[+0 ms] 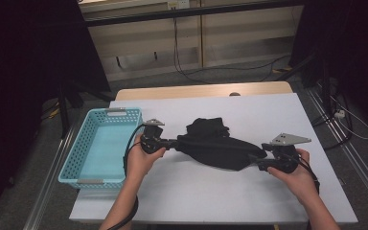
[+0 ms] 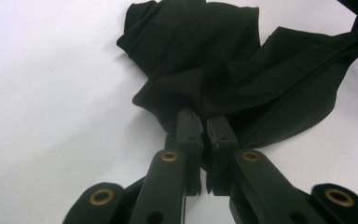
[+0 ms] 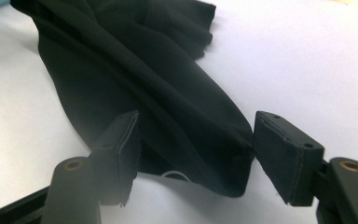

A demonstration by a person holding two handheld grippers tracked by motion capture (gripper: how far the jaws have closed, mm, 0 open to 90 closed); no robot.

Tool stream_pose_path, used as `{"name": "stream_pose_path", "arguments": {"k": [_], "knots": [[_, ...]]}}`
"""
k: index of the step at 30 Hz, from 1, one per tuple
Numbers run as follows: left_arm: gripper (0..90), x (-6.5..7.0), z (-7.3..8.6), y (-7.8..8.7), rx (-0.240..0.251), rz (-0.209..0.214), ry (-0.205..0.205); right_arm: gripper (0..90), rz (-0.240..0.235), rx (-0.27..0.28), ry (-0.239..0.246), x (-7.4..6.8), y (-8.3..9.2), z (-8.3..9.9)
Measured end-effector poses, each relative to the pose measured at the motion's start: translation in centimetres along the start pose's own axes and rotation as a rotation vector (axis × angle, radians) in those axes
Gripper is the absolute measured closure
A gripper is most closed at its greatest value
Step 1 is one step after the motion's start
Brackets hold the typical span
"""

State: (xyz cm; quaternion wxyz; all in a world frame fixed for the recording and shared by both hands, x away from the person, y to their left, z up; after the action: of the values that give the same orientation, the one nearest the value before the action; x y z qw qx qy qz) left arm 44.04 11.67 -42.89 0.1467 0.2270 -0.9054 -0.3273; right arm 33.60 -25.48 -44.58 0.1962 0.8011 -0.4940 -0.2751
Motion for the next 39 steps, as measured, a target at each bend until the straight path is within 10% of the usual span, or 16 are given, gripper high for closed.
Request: {"name": "stream_pose_path", "arguments": {"k": [11,20,28,39], "knots": [[84.8,-0.1,0.1,-0.3,0.003,0.0,0.005,40.5,0.03,-0.03,0.054,0.2,-0.8,0.7],[82.5,-0.3,0.5,-0.5,-0.002,-0.008,0.009,73.0,0.025,-0.036,0.086,0.6,-0.9,0.7],[38.7,0.3,0.5,-0.5,0.053,-0.081,-0.069,85.3,0.012,-0.048,0.065,0.7,-0.6,0.6],[30.8,2.5,0.3,-1.6,0.035,-0.002,-0.184,85.5,0.005,-0.06,0.028,0.8,-0.6,0.7]]}}
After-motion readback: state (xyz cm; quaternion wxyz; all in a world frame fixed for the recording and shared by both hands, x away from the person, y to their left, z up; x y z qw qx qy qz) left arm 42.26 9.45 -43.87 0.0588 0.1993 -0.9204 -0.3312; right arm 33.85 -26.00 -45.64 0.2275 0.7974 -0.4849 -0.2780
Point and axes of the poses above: each handheld gripper's, and its own axes: y roughly backward along the jaws, z roughly out of its underside, x roughly to its right, the point moved 2 cm from there along -y, roughly forward along the jaws, and after that the axes turned 14 degrees about -y, right-handed, at the moved point
